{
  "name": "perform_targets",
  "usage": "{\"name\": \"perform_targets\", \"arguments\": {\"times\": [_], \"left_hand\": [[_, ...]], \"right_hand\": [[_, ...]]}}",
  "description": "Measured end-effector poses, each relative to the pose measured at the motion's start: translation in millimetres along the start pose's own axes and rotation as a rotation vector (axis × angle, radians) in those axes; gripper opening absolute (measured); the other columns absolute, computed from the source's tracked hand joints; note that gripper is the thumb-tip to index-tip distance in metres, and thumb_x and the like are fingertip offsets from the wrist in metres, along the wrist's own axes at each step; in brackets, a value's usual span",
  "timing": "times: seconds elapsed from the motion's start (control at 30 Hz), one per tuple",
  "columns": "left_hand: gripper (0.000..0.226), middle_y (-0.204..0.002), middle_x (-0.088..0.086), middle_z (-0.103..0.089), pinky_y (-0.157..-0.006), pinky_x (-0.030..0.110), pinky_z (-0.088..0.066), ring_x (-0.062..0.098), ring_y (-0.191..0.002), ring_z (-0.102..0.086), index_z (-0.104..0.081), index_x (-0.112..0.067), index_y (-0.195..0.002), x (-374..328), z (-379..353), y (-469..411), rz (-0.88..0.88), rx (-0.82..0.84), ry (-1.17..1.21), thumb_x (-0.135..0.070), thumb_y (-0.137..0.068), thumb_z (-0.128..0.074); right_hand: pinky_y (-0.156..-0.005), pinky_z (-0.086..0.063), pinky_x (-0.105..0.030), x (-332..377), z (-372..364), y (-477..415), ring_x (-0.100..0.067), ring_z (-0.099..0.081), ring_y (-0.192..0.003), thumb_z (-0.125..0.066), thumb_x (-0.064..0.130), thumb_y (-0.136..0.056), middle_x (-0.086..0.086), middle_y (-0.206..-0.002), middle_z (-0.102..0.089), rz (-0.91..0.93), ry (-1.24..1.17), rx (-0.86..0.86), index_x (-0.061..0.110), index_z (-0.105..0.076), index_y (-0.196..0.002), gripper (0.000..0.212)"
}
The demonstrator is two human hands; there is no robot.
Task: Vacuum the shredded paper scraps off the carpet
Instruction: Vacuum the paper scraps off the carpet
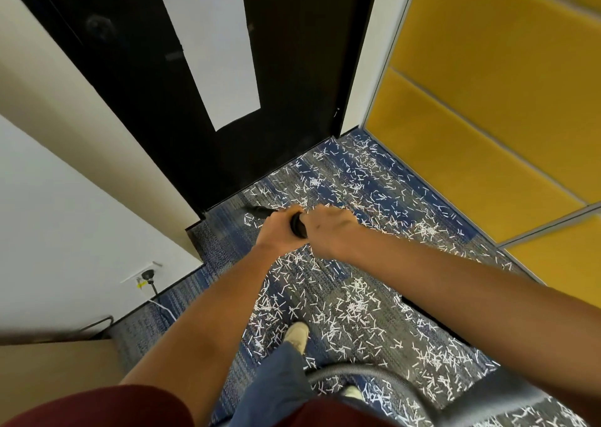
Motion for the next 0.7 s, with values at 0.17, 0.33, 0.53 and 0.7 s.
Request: {"name": "perform_targets", "arguments": {"times": [0.17, 0.33, 0.53, 0.7], "left_hand": [[0.033, -0.091, 0.007, -0.069, -0.069, 0.025, -0.043, 0.020, -0.082, -0.061, -0.061, -0.014, -0.109, -14.5, -13.6, -0.2, -0.045, 0.051, -0.009, -0.018, -0.077, -0.068], [0.036, -0.099, 0.005, -0.068, -0.075, 0.029, -0.049, 0.021, -0.089, -0.062, -0.061, -0.019, -0.114, -32.3, -27.5, -4.7, -0.053, 0.062, 0.014, -0.018, -0.079, -0.068], [0.024, -0.097, 0.001, -0.066, -0.067, 0.024, -0.046, 0.014, -0.081, -0.059, -0.060, -0.020, -0.108, -36.5, -43.0, -3.9, -0.049, 0.076, 0.031, -0.014, -0.084, -0.062], [0.021, -0.088, -0.003, -0.060, -0.057, 0.012, -0.038, 0.013, -0.076, -0.056, -0.058, -0.017, -0.107, -25.0, -44.0, 1.8, -0.066, 0.060, 0.001, -0.012, -0.086, -0.059]], "right_hand": [[-0.080, -0.049, -0.028, -16.7, -5.1, 7.8, -0.019, -0.048, -0.084, -0.054, 0.007, -0.092, -0.006, -0.098, -0.045, -0.026, 0.021, 0.031, 0.006, -0.043, -0.134, 0.043], [-0.081, -0.052, -0.029, -34.3, -11.7, 13.5, -0.019, -0.050, -0.084, -0.053, 0.005, -0.091, -0.006, -0.094, -0.044, -0.093, -0.003, 0.013, 0.005, -0.043, -0.133, 0.042], [-0.072, -0.051, -0.026, -37.6, -27.2, 15.7, -0.018, -0.052, -0.080, -0.053, 0.004, -0.091, -0.005, -0.089, -0.045, -0.118, -0.011, 0.026, 0.004, -0.042, -0.132, 0.042], [-0.083, -0.055, -0.031, -29.3, -30.2, 17.9, -0.020, -0.052, -0.084, -0.049, 0.003, -0.093, -0.008, -0.095, -0.046, -0.068, 0.008, 0.017, 0.001, -0.040, -0.133, 0.041]]}}
Point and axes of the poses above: each hand's wrist, its own y-axis away from the middle knuckle, its own z-axis out of the back of the hand, x = y × z, the point moved 2 cm from there along -y, towards the middle knuckle
